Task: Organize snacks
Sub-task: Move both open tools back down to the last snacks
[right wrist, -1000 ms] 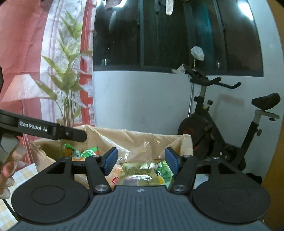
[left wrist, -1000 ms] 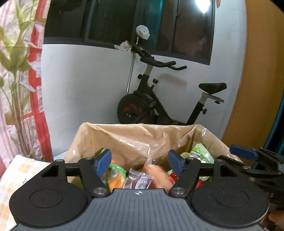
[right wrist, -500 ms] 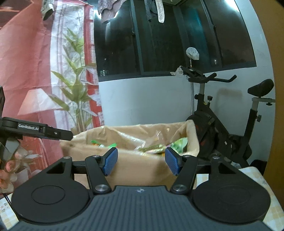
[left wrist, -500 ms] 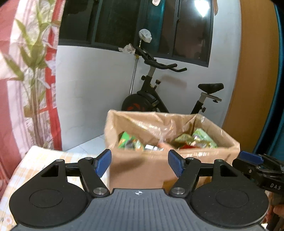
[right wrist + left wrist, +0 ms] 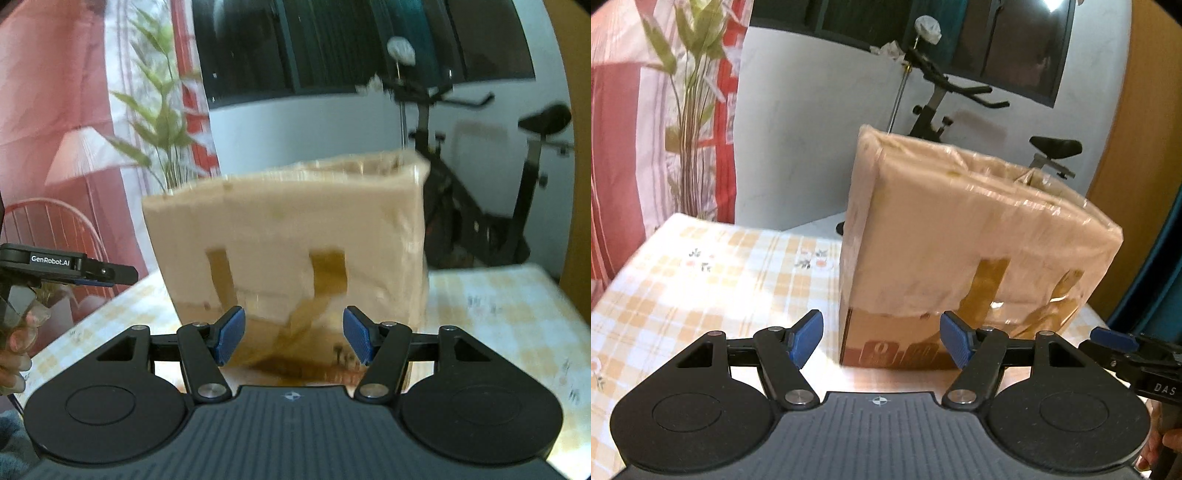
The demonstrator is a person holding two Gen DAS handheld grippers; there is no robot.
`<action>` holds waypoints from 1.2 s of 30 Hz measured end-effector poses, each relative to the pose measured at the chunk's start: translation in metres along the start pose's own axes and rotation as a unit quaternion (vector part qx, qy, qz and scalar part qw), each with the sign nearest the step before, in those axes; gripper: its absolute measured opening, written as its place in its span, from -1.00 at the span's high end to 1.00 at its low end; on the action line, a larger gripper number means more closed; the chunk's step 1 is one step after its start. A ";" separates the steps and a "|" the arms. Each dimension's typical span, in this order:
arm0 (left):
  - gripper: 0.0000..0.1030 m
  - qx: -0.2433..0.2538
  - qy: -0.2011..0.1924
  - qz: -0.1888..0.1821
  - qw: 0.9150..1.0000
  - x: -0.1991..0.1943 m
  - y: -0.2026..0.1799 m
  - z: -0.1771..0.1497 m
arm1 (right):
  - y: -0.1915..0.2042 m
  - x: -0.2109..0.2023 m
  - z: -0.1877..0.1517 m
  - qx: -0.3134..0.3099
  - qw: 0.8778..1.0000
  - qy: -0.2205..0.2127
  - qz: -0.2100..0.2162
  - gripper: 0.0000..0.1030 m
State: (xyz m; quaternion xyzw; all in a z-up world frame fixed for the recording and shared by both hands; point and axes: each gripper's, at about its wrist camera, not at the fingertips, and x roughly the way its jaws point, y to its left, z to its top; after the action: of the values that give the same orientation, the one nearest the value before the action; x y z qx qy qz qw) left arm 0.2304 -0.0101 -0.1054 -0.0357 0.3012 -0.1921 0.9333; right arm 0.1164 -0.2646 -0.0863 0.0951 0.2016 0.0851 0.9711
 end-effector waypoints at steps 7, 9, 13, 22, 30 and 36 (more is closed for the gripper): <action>-0.39 -0.002 0.015 0.011 1.000 0.014 0.016 -0.016 | -0.010 0.034 -0.016 0.040 0.996 0.078 0.003 -0.21; -0.39 -0.002 0.018 0.020 1.000 0.016 0.019 -0.019 | -0.009 0.047 -0.019 0.043 0.994 0.103 0.005 -0.21; -0.39 -0.008 0.021 0.033 0.999 0.016 0.030 -0.027 | 0.002 0.076 -0.025 0.024 0.988 0.150 0.008 -0.21; -0.38 -0.011 0.022 0.056 0.998 0.010 0.040 -0.040 | 0.011 0.125 -0.031 0.023 0.973 0.229 -0.004 -0.24; -0.26 -0.014 0.032 0.054 0.998 0.008 0.034 -0.049 | 0.030 0.134 -0.039 -0.068 0.974 0.211 -0.040 -0.13; -0.25 -0.004 0.039 0.048 0.998 0.009 0.028 -0.052 | 0.025 0.122 -0.047 -0.086 0.978 0.186 -0.038 0.08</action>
State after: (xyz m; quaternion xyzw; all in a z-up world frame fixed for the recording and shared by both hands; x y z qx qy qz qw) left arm 0.2163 0.0150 -0.1576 -0.0179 0.3394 -0.1474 0.9288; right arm 0.2045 -0.2086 -0.1694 -0.0138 0.3742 0.0817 0.9236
